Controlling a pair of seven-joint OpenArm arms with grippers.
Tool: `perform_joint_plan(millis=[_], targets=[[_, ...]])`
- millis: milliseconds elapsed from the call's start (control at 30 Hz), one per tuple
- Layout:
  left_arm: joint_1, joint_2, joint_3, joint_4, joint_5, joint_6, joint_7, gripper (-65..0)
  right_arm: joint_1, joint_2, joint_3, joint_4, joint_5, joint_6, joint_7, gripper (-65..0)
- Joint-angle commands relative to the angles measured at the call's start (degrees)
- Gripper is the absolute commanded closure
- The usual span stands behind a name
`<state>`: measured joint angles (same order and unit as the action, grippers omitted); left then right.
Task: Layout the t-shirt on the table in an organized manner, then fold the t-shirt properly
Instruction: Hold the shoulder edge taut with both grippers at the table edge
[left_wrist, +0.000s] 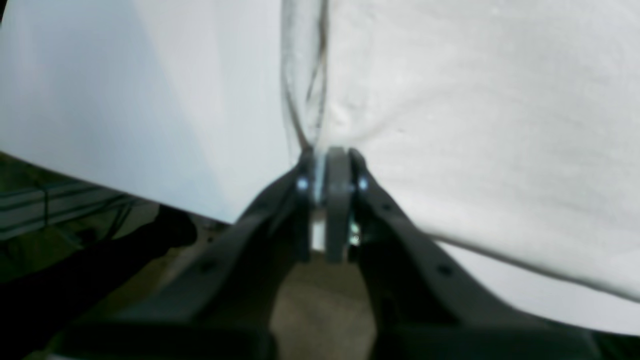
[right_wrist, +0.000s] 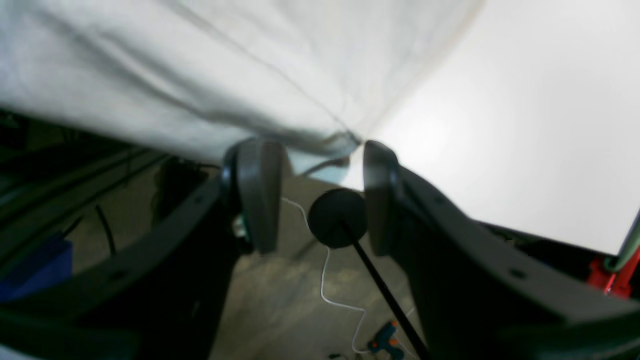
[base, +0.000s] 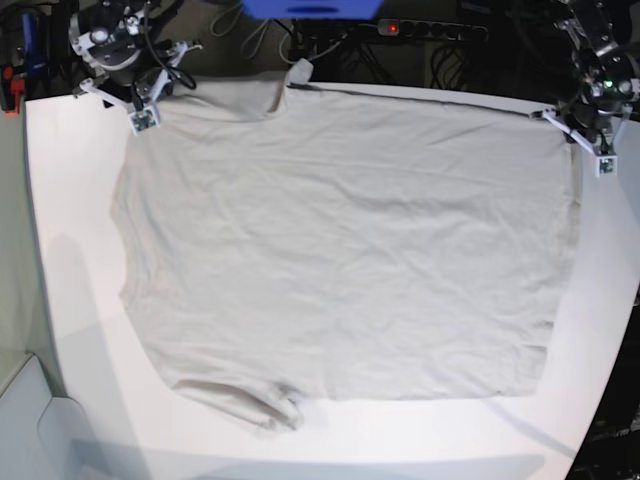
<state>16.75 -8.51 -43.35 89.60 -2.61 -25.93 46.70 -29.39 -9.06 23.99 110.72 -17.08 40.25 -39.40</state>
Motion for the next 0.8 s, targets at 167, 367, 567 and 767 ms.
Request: perform_joint_plan(millis=[167,367,567,767], targets=[[0.17,-0.32,-0.03,0.29,0.19,0.22,0.82,0.0,0.68,0.31,-2.14,-2.8,0.42,-0.25,0.58,-26.9],[0.43,-0.41,-0.12,0.29,-0.07,0.22,0.82,0.0,0.77,0.4,-2.41,-4.74,0.42,-0.25,0.67,-15.0],[0.35,-0.41,-0.12,0.9,-0.07,0.22,1.08,0.0,1.83,0.49,-2.14,-4.04,0.33,-0.25,0.67,0.0],[0.17,-0.76,-0.21,1.08,-0.16,0.22,1.26,0.0,1.56,0.93,-1.97,3.09,0.33,-0.25,0.58,0.0]])
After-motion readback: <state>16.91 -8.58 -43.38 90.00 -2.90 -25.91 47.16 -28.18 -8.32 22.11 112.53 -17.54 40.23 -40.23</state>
